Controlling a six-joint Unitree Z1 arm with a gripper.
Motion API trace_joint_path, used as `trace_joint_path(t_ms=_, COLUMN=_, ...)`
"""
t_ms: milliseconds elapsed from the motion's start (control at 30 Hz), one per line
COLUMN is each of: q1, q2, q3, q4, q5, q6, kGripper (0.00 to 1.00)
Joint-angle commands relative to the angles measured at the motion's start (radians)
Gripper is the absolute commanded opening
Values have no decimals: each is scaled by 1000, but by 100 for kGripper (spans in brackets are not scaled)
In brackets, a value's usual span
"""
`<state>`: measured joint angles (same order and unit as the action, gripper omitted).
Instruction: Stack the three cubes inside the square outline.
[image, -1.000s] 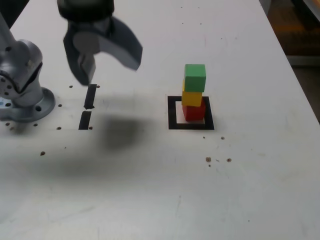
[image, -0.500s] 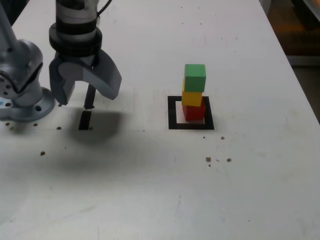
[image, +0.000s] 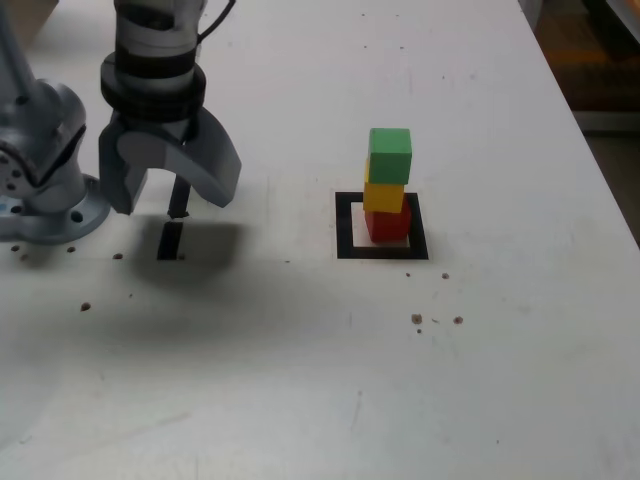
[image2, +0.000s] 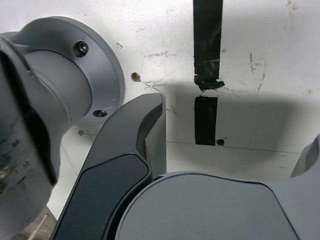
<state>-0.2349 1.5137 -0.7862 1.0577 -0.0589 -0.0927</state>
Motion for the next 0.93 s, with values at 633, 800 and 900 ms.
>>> trace_joint_path(t_ms=633, q1=8, q2=54, q3=12, q4=-23, q5=-21, q6=30, kGripper=100)
trace_joint_path(t_ms=800, q1=8, q2=51, q3=17, q4=-25, q5=-20, q6=30, kGripper=100)
trace_joint_path(t_ms=900, q1=8, q2=49, q3=19, q4=-25, q5=-22, q6=31, kGripper=100)
